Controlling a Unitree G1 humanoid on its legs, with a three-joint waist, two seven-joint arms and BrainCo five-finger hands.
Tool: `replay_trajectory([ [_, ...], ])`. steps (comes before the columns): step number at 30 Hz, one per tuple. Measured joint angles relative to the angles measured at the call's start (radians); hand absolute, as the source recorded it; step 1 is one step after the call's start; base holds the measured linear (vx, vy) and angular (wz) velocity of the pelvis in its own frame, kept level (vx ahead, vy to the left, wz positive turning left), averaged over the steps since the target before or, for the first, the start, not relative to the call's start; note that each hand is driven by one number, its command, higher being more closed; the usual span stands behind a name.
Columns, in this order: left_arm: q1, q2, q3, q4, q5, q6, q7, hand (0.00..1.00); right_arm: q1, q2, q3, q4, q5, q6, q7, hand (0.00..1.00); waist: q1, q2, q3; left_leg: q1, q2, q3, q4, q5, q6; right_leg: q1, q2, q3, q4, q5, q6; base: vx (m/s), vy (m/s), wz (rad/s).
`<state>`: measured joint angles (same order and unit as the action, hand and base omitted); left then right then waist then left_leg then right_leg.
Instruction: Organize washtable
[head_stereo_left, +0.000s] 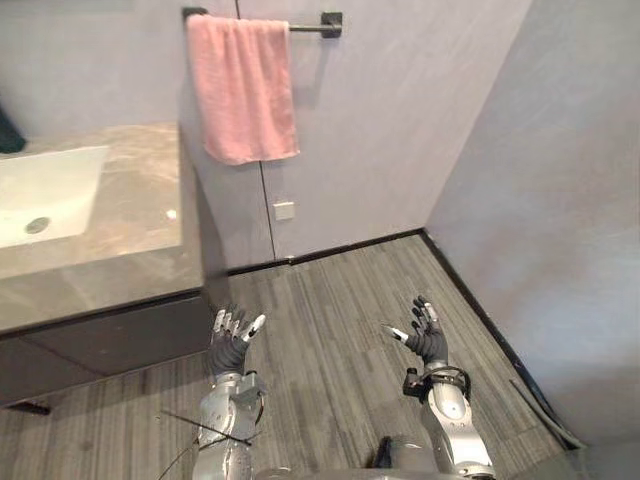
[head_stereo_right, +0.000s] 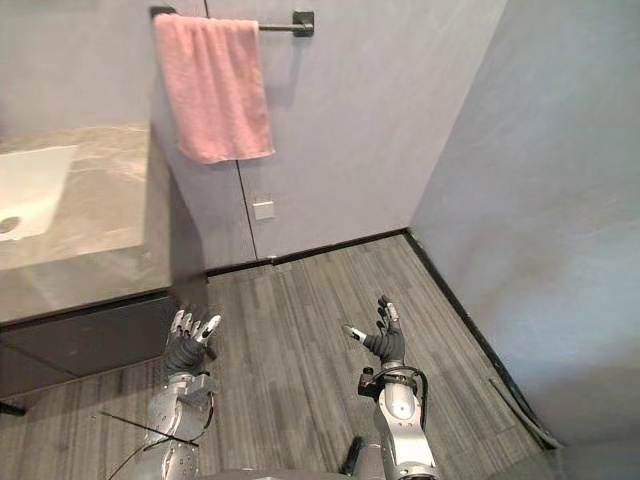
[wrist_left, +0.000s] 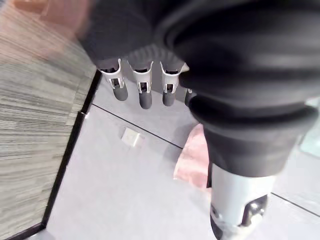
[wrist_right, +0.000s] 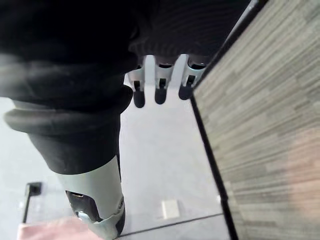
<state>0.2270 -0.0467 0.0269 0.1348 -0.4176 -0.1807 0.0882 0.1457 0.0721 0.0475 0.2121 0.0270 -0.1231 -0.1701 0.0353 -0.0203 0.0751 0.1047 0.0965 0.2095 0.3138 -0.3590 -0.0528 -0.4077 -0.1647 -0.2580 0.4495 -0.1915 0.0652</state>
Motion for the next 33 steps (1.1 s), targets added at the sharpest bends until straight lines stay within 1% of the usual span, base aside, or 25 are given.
replay_trajectory([
  [2,-0.013,0.002,-0.026,0.047,0.000,-0.001,0.000,0.00,-0.001,-0.001,0.004,0.014,-0.001,0.008,0.000,0.00,-0.018,0.006,-0.010,0.037,0.029,-0.028,-0.010,-0.024,-0.043,-0.010,0.028,0.042,-0.093,0.174,-0.004,0.50,-0.244,0.36],
  [3,-0.019,-0.006,-0.052,0.086,0.000,0.000,0.000,0.00,-0.003,-0.002,0.011,0.019,-0.004,0.016,0.001,0.00,-0.019,0.019,-0.031,0.054,0.071,-0.053,-0.008,-0.033,-0.063,-0.007,0.058,0.025,-0.053,0.212,-0.057,0.54,-0.292,0.22],
  [4,-0.022,-0.013,-0.062,0.096,0.001,0.003,-0.001,0.00,-0.011,-0.001,0.012,0.020,-0.009,0.018,0.002,0.00,-0.015,0.034,-0.037,0.051,0.094,-0.070,0.006,-0.025,-0.080,-0.006,0.070,0.007,-0.021,0.196,-0.074,0.65,-0.371,0.31],
  [5,-0.024,-0.020,-0.077,0.100,0.003,0.006,-0.001,0.00,-0.022,-0.003,0.021,0.019,-0.019,0.018,0.001,0.00,-0.025,0.037,-0.037,0.023,0.110,-0.121,0.072,0.020,-0.113,0.000,0.075,-0.012,0.018,0.146,-0.097,0.63,-0.384,0.22],
  [6,-0.025,-0.020,-0.100,0.100,0.010,0.009,-0.002,0.00,-0.031,-0.032,0.046,0.017,-0.031,0.018,0.001,0.00,-0.020,0.045,-0.035,-0.052,0.122,-0.179,0.253,0.120,-0.070,0.053,0.095,-0.035,-0.002,0.119,-0.128,0.60,-0.384,0.30],
  [7,-0.025,-0.019,-0.102,0.100,0.010,0.009,-0.001,0.00,-0.034,-0.042,0.057,0.013,-0.032,0.018,0.001,0.00,-0.015,0.045,-0.033,-0.096,0.135,-0.191,0.346,0.174,-0.040,0.087,0.099,-0.042,-0.022,0.107,-0.136,0.39,-0.256,0.18],
  [8,-0.021,-0.015,-0.106,0.099,0.005,0.009,0.000,0.00,-0.033,-0.051,0.063,0.001,-0.034,0.018,-0.002,0.00,-0.016,0.046,-0.031,-0.134,0.149,-0.194,0.429,0.192,-0.030,0.125,0.105,-0.046,-0.045,0.096,-0.135,0.43,-0.246,0.31],
  [9,-0.020,-0.013,-0.111,0.078,-0.005,0.009,0.006,0.00,-0.038,-0.054,0.069,-0.036,-0.033,0.017,-0.007,0.00,-0.012,0.052,-0.026,-0.205,0.175,-0.190,0.546,0.167,-0.037,0.217,0.122,-0.071,-0.097,0.082,-0.145,0.41,-0.220,0.31],
  [10,-0.010,-0.013,-0.113,0.061,-0.005,0.009,0.008,0.00,-0.040,-0.055,0.072,-0.058,-0.033,0.013,-0.008,0.00,-0.008,0.051,-0.025,-0.233,0.174,-0.186,0.563,0.158,-0.035,0.244,0.124,-0.076,-0.110,0.076,-0.148,0.43,-0.219,0.25],
  [12,0.013,-0.010,-0.153,-0.040,-0.003,0.007,0.009,0.00,-0.048,-0.075,0.069,-0.153,-0.016,-0.017,-0.010,0.00,0.028,0.055,-0.025,-0.342,0.161,-0.158,0.525,0.122,-0.031,0.309,0.124,-0.097,-0.151,0.027,-0.125,0.28,-0.112,0.11],
  [14,0.021,-0.009,-0.175,-0.086,-0.002,0.006,0.008,0.00,-0.059,-0.088,0.059,-0.173,0.003,-0.034,-0.010,0.00,0.034,0.068,-0.030,-0.391,0.145,-0.134,0.432,0.108,-0.028,0.333,0.121,-0.117,-0.153,0.008,-0.115,0.22,-0.001,0.37],
  [16,0.024,-0.009,-0.184,-0.184,0.001,-0.002,0.012,0.00,-0.063,-0.090,0.036,-0.189,0.013,-0.042,-0.023,0.00,0.035,0.067,-0.030,-0.428,0.075,-0.093,0.237,0.114,-0.025,0.377,0.089,-0.154,-0.157,-0.023,-0.085,0.25,0.087,0.65],
  [17,0.024,-0.010,-0.181,-0.230,0.011,-0.010,0.028,0.00,-0.068,-0.090,0.031,-0.190,0.014,-0.052,-0.029,0.00,0.037,0.069,-0.031,-0.426,0.044,-0.098,0.150,0.127,-0.016,0.390,0.080,-0.158,-0.156,-0.038,-0.070,0.23,0.148,0.21],
  [18,0.030,-0.012,-0.174,-0.281,0.038,-0.028,0.046,0.00,-0.072,-0.085,0.034,-0.190,0.014,-0.056,-0.033,0.00,0.054,0.066,-0.035,-0.399,0.013,-0.109,0.108,0.211,0.030,0.402,0.067,-0.145,-0.155,-0.050,-0.048,0.24,0.165,0.06],
  [20,0.028,-0.012,-0.160,-0.346,0.066,-0.044,0.065,0.00,-0.073,-0.064,0.041,-0.206,0.015,-0.061,-0.036,0.00,0.061,0.049,-0.050,-0.386,-0.016,-0.098,0.107,0.208,0.058,0.412,0.042,-0.132,-0.166,-0.043,-0.019,0.28,0.155,0.12],
  [21,0.027,-0.013,-0.157,-0.364,0.076,-0.049,0.070,0.00,-0.076,-0.058,0.046,-0.213,0.014,-0.063,-0.037,0.00,0.066,0.044,-0.051,-0.389,-0.019,-0.093,0.115,0.202,0.067,0.414,0.039,-0.125,-0.172,-0.041,-0.015,0.29,0.144,0.14],
  [22,0.029,-0.013,-0.148,-0.384,0.105,-0.055,0.077,0.00,-0.073,-0.044,0.052,-0.240,0.012,-0.064,-0.036,0.00,0.076,0.025,-0.049,-0.383,-0.038,-0.085,0.135,0.193,0.080,0.433,0.019,-0.118,-0.179,-0.037,-0.007,0.32,0.181,0.00],
  [23,0.029,-0.014,-0.150,-0.384,0.119,-0.054,0.083,0.00,-0.068,-0.034,0.054,-0.250,0.011,-0.066,-0.032,0.00,0.082,0.022,-0.049,-0.372,-0.043,-0.080,0.139,0.183,0.092,0.441,0.012,-0.114,-0.169,-0.036,-0.006,0.29,0.181,-0.06],
  [24,0.031,-0.018,-0.151,-0.384,0.145,-0.055,0.094,0.00,-0.057,-0.019,0.061,-0.267,0.010,-0.068,-0.024,0.00,0.095,0.023,-0.047,-0.325,-0.046,-0.070,0.136,0.136,0.097,0.435,-0.009,-0.083,-0.073,-0.043,0.009,0.32,0.211,-0.07],
  [25,0.032,-0.018,-0.150,-0.385,0.166,-0.055,0.104,0.00,-0.049,-0.011,0.072,-0.272,0.009,-0.069,-0.022,0.00,0.095,0.024,-0.045,-0.301,-0.047,-0.070,0.130,0.112,0.096,0.419,-0.018,-0.066,0.003,-0.048,0.016,0.26,0.160,-0.05],
  [26,0.042,-0.019,-0.141,-0.392,0.206,-0.055,0.125,0.00,-0.033,-0.004,0.079,-0.272,0.009,-0.069,-0.020,0.00,0.089,0.006,-0.038,-0.258,-0.064,-0.072,0.128,0.089,0.102,0.360,-0.059,-0.030,0.203,-0.040,0.019,0.16,0.095,0.10],
  [28,0.063,-0.018,-0.139,-0.404,0.246,-0.046,0.147,0.00,-0.001,-0.003,0.104,-0.273,0.003,-0.067,-0.019,0.00,0.083,-0.010,-0.032,-0.208,-0.079,-0.078,0.126,0.057,0.117,0.280,-0.097,0.024,0.410,-0.039,0.015,0.17,0.032,0.16],
  [29,0.079,-0.018,-0.138,-0.418,0.287,-0.033,0.160,0.00,0.015,-0.004,0.119,-0.273,0.001,-0.067,-0.011,0.00,0.080,-0.024,-0.038,-0.178,-0.079,-0.083,0.119,0.039,0.126,0.241,-0.097,0.042,0.479,-0.040,0.014,0.24,0.008,0.23],
  [31,0.084,-0.018,-0.138,-0.430,0.327,-0.028,0.169,0.00,0.018,-0.004,0.128,-0.276,0.000,-0.068,0.001,0.00,0.072,-0.030,-0.042,-0.146,-0.073,-0.113,0.103,0.021,0.125,0.203,-0.077,0.023,0.439,-0.070,0.018,0.22,-0.041,0.33],
  [33,0.085,-0.018,-0.135,-0.451,0.377,-0.028,0.185,0.00,0.018,-0.005,0.135,-0.276,0.000,-0.068,0.009,0.00,0.061,-0.024,-0.042,-0.110,-0.049,-0.141,0.071,0.007,0.109,0.154,-0.030,-0.024,0.246,-0.088,0.020,0.32,-0.120,0.33],
])
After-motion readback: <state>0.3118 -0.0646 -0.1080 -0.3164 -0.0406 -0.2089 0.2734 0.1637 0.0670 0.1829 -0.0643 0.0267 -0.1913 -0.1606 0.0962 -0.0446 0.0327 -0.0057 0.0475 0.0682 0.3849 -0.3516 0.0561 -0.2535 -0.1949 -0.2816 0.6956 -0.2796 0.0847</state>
